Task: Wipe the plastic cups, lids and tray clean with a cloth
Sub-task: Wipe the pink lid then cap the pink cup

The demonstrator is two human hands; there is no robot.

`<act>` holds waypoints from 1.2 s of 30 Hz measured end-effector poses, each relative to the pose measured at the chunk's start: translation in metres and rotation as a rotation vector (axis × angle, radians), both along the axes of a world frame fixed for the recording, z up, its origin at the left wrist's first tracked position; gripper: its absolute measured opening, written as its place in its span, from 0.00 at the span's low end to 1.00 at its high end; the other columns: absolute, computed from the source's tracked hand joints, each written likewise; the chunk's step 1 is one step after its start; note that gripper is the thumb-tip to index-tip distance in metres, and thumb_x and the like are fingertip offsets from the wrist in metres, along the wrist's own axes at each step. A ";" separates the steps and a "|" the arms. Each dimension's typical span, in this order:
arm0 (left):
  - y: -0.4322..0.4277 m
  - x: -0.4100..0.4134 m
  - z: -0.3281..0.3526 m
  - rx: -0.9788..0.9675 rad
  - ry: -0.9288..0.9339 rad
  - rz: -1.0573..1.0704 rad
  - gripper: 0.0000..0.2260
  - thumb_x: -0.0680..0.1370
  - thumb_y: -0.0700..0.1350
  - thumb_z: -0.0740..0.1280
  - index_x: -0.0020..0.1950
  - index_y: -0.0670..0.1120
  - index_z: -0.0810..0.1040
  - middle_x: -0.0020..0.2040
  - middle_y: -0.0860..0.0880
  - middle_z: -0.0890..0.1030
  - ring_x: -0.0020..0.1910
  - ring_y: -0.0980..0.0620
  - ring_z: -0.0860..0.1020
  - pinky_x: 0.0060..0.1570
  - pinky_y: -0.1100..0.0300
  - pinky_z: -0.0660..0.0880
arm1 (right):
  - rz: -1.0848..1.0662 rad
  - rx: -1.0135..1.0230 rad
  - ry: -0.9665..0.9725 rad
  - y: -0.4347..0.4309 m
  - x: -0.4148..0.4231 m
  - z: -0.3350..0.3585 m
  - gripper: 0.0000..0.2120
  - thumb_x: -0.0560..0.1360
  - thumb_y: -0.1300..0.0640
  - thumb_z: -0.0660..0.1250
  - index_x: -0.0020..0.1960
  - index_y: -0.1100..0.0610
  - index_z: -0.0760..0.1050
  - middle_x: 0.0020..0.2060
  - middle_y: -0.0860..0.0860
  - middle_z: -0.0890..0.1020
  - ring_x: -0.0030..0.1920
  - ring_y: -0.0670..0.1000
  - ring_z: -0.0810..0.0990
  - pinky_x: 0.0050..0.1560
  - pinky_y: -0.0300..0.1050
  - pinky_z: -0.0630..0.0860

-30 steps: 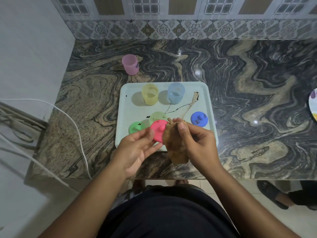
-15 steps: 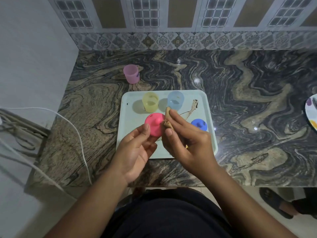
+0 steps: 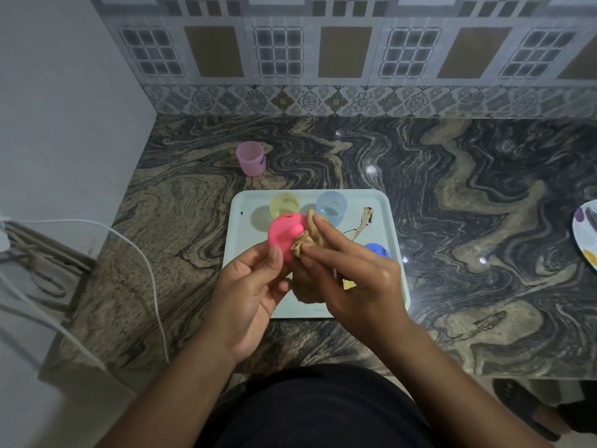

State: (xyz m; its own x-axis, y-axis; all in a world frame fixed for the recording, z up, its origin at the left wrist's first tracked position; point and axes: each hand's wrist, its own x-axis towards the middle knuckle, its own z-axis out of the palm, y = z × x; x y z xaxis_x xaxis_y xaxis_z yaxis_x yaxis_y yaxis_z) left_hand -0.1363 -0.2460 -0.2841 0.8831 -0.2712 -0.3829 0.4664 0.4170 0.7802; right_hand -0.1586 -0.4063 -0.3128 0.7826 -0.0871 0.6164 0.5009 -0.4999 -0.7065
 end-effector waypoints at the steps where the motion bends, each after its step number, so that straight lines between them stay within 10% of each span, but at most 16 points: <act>1: 0.000 0.001 0.002 0.003 0.006 -0.003 0.11 0.75 0.44 0.66 0.55 0.44 0.82 0.44 0.49 0.83 0.39 0.58 0.78 0.33 0.67 0.72 | -0.011 -0.002 -0.007 0.000 0.001 0.001 0.08 0.75 0.65 0.75 0.53 0.65 0.86 0.62 0.63 0.82 0.62 0.48 0.83 0.58 0.34 0.79; 7: -0.002 0.002 0.008 -0.017 0.013 -0.012 0.09 0.79 0.45 0.63 0.45 0.48 0.84 0.42 0.50 0.83 0.36 0.58 0.77 0.31 0.65 0.69 | 0.017 0.148 0.096 -0.007 0.014 0.011 0.08 0.74 0.70 0.74 0.53 0.65 0.85 0.59 0.57 0.84 0.61 0.49 0.84 0.53 0.47 0.85; 13: -0.007 0.005 0.008 -0.082 -0.076 0.015 0.14 0.80 0.48 0.59 0.55 0.46 0.83 0.57 0.45 0.83 0.54 0.53 0.81 0.49 0.59 0.79 | 0.031 0.146 0.098 -0.005 0.015 0.016 0.10 0.75 0.69 0.75 0.55 0.64 0.85 0.61 0.57 0.84 0.61 0.50 0.85 0.49 0.45 0.85; 36: -0.005 0.015 0.009 0.023 -0.263 -0.028 0.12 0.79 0.47 0.64 0.54 0.42 0.84 0.52 0.40 0.84 0.51 0.47 0.82 0.47 0.56 0.78 | -0.022 0.184 0.144 -0.009 0.023 0.025 0.06 0.76 0.66 0.74 0.53 0.63 0.86 0.58 0.55 0.85 0.60 0.46 0.85 0.56 0.44 0.83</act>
State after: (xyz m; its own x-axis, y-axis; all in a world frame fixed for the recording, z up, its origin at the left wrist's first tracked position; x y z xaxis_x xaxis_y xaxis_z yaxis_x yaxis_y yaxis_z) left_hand -0.1209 -0.2508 -0.2751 0.9454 -0.2905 -0.1480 0.2577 0.3877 0.8850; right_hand -0.1358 -0.4154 -0.2873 0.8582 -0.2054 0.4705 0.3784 -0.3661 -0.8501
